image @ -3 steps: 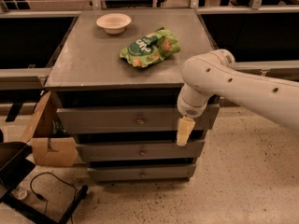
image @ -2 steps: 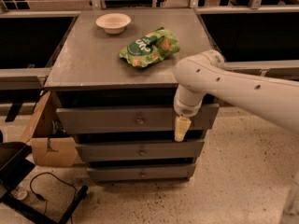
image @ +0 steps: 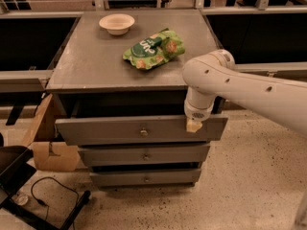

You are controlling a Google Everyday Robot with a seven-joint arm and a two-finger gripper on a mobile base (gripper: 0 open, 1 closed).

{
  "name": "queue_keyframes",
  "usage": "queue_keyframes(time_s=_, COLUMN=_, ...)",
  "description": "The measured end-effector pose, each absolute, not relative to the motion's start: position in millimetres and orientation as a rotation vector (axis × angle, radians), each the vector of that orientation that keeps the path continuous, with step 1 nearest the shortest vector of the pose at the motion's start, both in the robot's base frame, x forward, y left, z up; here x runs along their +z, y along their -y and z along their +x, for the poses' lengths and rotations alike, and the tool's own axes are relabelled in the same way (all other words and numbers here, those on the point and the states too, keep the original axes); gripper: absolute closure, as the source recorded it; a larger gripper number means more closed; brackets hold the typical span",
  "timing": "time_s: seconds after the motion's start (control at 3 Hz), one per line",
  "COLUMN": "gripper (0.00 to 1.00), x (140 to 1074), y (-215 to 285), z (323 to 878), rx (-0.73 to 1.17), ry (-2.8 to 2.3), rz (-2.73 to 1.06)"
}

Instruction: Open top drawer

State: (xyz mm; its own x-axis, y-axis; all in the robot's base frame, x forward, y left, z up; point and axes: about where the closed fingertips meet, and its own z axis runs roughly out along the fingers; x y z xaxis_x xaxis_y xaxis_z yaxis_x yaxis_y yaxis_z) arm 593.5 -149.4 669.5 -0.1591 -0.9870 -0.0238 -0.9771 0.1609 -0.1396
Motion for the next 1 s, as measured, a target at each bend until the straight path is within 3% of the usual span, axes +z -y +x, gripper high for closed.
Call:
queue_keyframes(time_s=0.33, gripper=0.89, x=678.2, y=149.4, z=593.8, rx=-0.138, ry=-2.308, rz=-1.962)
queue_keyframes(time_s=0.67, gripper=1.0, x=681.0, y=149.4, z=593.5, rx=-0.138, ry=-2.309, rz=-1.962)
queue_keyframes(time_s=1.0, gripper=1.0, x=686.4, y=149.9, z=568.5, rx=-0.085, ry=-2.363, rz=-1.93)
